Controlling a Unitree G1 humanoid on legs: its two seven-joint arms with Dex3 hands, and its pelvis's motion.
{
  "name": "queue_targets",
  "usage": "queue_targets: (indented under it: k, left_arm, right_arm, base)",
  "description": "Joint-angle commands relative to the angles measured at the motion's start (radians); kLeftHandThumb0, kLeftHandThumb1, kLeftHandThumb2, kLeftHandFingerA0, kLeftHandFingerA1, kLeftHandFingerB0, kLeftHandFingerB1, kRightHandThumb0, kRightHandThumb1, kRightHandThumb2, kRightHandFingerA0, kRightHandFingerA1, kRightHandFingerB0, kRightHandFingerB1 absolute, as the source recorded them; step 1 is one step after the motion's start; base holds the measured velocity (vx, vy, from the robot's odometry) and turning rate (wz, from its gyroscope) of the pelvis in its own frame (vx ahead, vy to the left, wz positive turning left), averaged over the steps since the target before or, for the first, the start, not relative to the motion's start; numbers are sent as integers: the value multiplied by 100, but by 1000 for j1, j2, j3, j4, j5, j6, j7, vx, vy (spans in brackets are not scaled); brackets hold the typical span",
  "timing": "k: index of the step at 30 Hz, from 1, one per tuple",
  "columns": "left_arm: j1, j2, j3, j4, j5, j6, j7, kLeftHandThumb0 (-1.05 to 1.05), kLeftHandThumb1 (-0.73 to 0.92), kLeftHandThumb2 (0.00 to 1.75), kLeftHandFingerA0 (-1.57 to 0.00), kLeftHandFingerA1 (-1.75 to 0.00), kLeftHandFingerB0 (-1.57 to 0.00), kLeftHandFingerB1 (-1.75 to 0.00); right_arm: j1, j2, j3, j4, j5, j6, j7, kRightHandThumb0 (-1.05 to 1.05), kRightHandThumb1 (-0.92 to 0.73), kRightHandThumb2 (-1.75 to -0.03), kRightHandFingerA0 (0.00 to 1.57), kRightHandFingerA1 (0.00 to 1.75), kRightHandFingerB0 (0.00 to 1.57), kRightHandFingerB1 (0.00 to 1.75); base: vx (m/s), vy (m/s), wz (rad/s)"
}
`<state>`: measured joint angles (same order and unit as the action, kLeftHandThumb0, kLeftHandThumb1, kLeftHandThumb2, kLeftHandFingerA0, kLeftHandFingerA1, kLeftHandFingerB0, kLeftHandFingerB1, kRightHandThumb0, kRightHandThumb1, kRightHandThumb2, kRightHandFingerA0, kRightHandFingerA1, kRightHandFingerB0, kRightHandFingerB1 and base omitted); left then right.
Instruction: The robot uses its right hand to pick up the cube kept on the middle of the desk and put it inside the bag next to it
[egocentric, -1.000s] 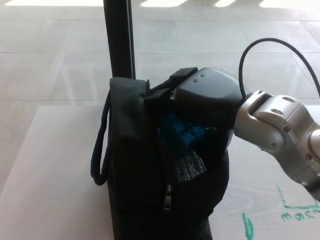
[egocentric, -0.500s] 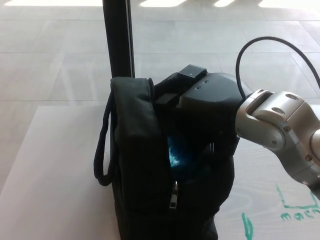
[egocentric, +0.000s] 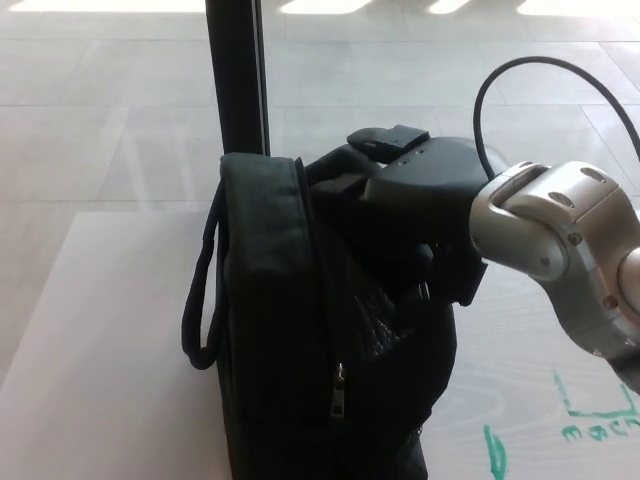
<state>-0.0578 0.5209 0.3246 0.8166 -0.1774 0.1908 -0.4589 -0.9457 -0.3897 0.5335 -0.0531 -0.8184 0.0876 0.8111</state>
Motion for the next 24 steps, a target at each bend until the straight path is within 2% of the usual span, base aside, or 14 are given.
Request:
queue_targets:
  k: [1, 2, 3, 5, 6, 13, 14, 16, 17, 18, 19, 20, 23, 24]
  left_arm:
    - [8, 8, 24, 8, -21, 17, 15, -74, 44, 90, -32, -62, -24, -52]
    - [10, 12, 16, 12, -9, 9, 16, -72, 59, 59, -35, -57, -36, -47]
    - [6, 17, 10, 28, -1, -4, 8, -77, 46, 92, -35, -62, -26, -52]
    - [3, 11, 20, 30, -9, 5, 21, -75, 45, 91, -35, -62, -24, -51]
    - [3, 8, 24, 33, -13, 2, 22, -68, 58, 58, -38, -59, -37, -48]
    - [6, 5, 29, 36, -14, -16, 21, -68, 58, 57, -37, -60, -31, -47]
    - [9, -3, 43, 37, -26, -20, 25, -63, 38, 87, -41, -67, -23, -54]
    - [11, -11, 47, 37, -22, -24, 36, -64, 39, 88, -42, -67, -24, -54]
    - [13, -7, 39, 36, -13, -21, 32, -69, 59, 58, -38, -60, -36, -48]
    - [16, 0, 24, 32, 1, -18, 23, -71, 43, 91, -38, -65, -32, -56]
    - [21, 0, 19, 25, 7, -21, 25, -71, 59, 58, -39, -59, -39, -49]
    - [30, 2, 13, 13, 11, -24, 20, -73, 63, 59, -37, -57, -38, -47]
    - [46, 4, 1, 2, 19, -29, 26, -75, 47, 83, -37, -61, -39, -56]
    - [46, 1, 3, 3, 14, -30, 26, -71, 62, 59, -41, -59, -42, -50]
  right_arm:
    - [-60, -36, -38, 17, 35, 30, 113, -96, -55, -87, 0, 0, 16, 18]
    - [-58, -38, -50, 18, 44, 28, 105, -76, -56, -58, 0, 7, 14, 30]
    - [-62, -60, -80, 20, 66, 14, 97, -72, -44, -85, 0, 23, 13, 43]
    - [-69, -76, -93, 24, 68, 0, 94, -73, -44, -85, 1, 29, 14, 47]
    - [-78, -83, -98, 28, 69, 4, 104, -77, -46, -87, 2, 34, 17, 48]
    - [-106, -168, -253, 49, 168, 52, 137, -76, -51, -87, 2, 46, 17, 45]
    - [-93, -185, -300, 39, 193, 70, 130, -74, -50, -87, 3, 46, 18, 46]
    - [-77, -192, -335, 26, 209, 84, 132, -73, -50, -85, 3, 46, 18, 45]
    - [-62, -201, -356, 17, 220, 94, 132, -71, -49, -85, 4, 47, 18, 45]
    - [-39, -218, -383, 11, 237, 93, 132, -73, -51, -87, 4, 44, 17, 44]
    - [-10, -238, -412, 10, 257, 80, 128, -74, -51, -86, 5, 46, 17, 43]
    - [45, -261, -451, 4, 274, 74, 114, -37, -43, -100, 4, 54, 0, 48]
    - [191, -313, -539, 17, 313, 34, 76, -36, -44, -101, 3, 52, 0, 48]
    - [219, -328, -547, 18, 298, 31, 62, -37, -43, -101, 2, 51, 0, 48]
  base:
    - [0, 0, 0]
    - [0, 0, 0]
    - [0, 0, 0]
    - [0, 0, 0]
    - [0, 0, 0]
    - [0, 0, 0]
    - [0, 0, 0]
    - [0, 0, 0]
    - [0, 0, 0]
    - [0, 0, 0]
    - [0, 0, 0]
    - [0, 0, 0]
    - [0, 0, 0]
    - [0, 0, 0]
